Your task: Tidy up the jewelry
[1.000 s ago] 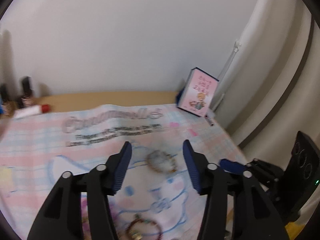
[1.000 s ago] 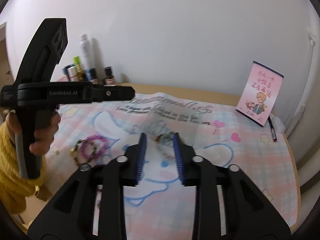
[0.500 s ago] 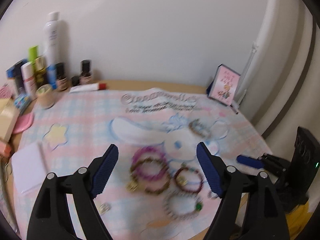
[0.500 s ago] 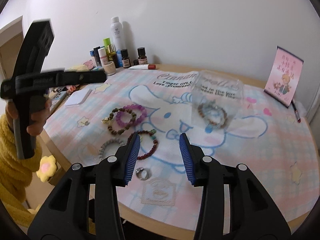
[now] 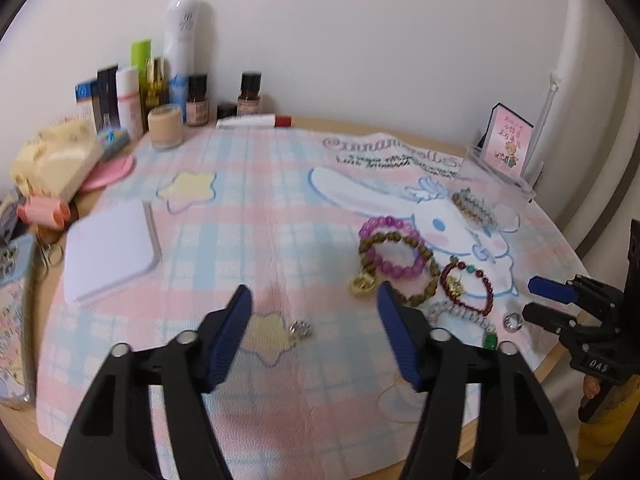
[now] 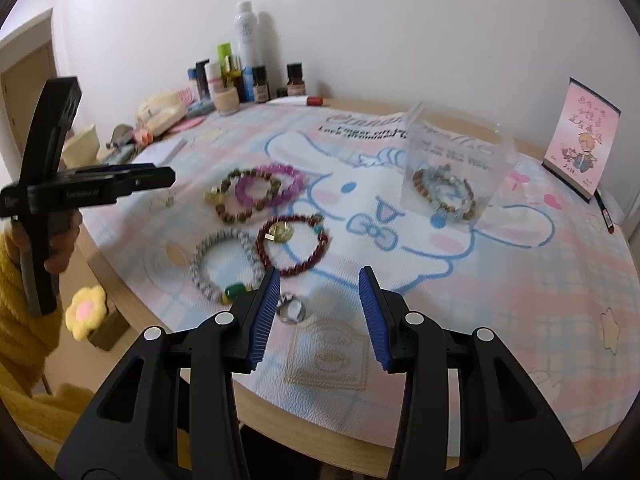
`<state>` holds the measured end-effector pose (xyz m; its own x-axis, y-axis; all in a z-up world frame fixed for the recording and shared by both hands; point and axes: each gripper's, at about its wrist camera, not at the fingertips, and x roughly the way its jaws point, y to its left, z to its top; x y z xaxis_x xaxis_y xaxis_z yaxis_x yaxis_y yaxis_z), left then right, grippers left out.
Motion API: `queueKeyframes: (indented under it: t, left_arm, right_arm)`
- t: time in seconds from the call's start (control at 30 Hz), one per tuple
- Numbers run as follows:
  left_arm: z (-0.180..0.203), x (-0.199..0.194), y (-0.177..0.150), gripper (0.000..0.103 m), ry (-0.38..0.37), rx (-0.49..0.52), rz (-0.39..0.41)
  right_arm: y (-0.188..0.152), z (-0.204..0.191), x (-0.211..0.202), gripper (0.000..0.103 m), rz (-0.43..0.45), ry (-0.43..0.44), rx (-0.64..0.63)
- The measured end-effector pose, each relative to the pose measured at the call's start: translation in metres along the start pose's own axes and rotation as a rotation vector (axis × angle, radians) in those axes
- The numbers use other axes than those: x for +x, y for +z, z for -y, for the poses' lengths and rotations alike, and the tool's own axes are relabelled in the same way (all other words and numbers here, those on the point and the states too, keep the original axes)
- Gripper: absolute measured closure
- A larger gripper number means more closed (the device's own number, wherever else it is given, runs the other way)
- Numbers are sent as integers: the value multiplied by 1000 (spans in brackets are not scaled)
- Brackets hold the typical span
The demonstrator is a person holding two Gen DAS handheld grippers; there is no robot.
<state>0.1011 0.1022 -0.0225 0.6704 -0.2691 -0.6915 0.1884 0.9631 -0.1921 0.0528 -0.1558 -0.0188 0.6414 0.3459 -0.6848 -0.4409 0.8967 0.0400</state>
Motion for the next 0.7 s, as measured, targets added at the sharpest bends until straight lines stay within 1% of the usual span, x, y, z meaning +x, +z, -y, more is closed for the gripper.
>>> queueKeyframes:
  t: [0.07, 0.1, 0.2, 0.27, 0.33, 0.37, 0.4, 0.57, 0.63, 0.7]
  left_arm:
    - [-4, 5, -3, 51, -13, -19, -24]
    - [-3, 6, -4, 56, -11, -15, -32]
    - [-5, 11, -8, 63, -9, -12, -50]
    - [-5, 11, -9, 65, -5, -9, -48]
    - [-4, 11, -9, 69, 6, -4, -50]
    - [-5, 11, -9, 73, 4, -9, -49]
    - [-5, 11, -10, 77, 4, -14, -51]
    - [-8, 11, -10, 82, 16, -21, -45]
    - [-9, 11, -11, 84, 20, -22, -43]
    - [-10, 11, -10, 86, 21, -23, -43]
  right_arm:
    - [-3, -1, 3, 64, -7, -1, -6]
    - [-4, -2, 4, 64, -8, 0, -6]
    - [-7, -3, 6, 64, -6, 2, -9]
    - [-6, -3, 7, 64, -11, 5, -5]
    - [-7, -4, 7, 64, -9, 3, -9]
    - [-7, -4, 7, 64, -10, 2, -12]
    - [-6, -4, 7, 66, -12, 7, -13]
    - [-7, -6, 7, 72, -14, 14, -25]
    - [-6, -7, 7, 78, -15, 24, -26]
    - [-5, -10, 7, 81, -15, 25, -37]
